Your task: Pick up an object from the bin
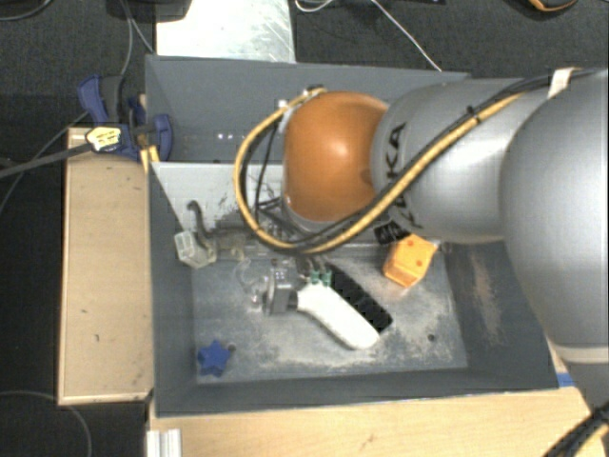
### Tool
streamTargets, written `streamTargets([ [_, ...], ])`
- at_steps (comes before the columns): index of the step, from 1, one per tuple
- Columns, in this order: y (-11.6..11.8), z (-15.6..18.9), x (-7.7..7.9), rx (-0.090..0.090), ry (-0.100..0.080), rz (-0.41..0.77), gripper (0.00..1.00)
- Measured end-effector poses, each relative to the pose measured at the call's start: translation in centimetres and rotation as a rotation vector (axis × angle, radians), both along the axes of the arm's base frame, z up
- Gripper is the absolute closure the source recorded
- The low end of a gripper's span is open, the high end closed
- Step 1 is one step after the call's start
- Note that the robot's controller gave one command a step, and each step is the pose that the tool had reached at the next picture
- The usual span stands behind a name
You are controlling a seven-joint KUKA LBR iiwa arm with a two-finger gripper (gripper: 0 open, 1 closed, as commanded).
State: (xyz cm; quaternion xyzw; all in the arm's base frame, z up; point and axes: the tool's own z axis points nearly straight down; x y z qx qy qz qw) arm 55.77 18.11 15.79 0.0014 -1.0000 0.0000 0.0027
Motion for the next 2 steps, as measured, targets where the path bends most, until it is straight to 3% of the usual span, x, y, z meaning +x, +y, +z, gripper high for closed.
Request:
streamTargets([
  [1,0.0,0.3,0.1,0.001,-0.004,-0.002,0.00],
  [2,-2.3,-2.9,3.6,0.001,-0.005,0.076,0.00],
])
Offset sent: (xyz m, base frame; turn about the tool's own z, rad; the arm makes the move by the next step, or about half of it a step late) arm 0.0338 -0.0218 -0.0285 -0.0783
